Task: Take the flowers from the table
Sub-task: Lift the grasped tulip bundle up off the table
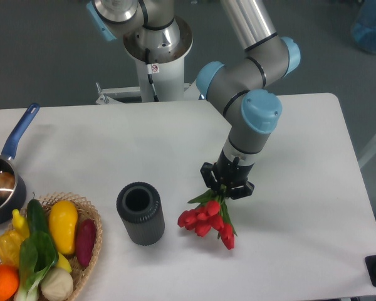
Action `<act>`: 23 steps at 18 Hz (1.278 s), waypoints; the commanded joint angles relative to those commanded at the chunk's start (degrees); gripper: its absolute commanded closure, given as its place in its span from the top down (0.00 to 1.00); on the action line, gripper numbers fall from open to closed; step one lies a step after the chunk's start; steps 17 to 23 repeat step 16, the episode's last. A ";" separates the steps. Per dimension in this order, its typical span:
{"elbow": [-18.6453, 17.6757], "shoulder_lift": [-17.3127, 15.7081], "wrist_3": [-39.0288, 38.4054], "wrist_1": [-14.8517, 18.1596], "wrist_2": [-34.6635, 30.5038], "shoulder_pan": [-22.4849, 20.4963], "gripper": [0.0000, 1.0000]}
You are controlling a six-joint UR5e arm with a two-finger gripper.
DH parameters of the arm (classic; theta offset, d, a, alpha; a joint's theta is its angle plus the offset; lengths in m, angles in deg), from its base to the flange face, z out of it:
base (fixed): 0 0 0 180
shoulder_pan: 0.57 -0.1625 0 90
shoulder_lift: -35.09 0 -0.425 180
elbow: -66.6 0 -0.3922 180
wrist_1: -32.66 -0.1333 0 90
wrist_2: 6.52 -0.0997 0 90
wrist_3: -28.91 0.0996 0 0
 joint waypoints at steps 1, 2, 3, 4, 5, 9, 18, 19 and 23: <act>1.23 -0.09 0.87 1.13 -0.09 -0.18 0.00; 2.72 -0.26 2.53 2.02 -0.61 -0.44 0.00; 4.39 -0.79 3.86 3.42 -1.49 -0.27 0.00; 6.32 -1.05 4.39 5.26 -2.54 -0.27 0.00; 8.26 -0.79 5.09 8.15 -4.47 -0.18 0.00; 14.07 0.26 8.17 14.76 -9.41 -0.35 0.00; 16.54 0.35 8.44 16.97 -9.49 -3.08 0.00; 16.54 0.35 8.44 16.97 -9.49 -3.08 0.00; 16.54 0.35 8.44 16.97 -9.49 -3.08 0.00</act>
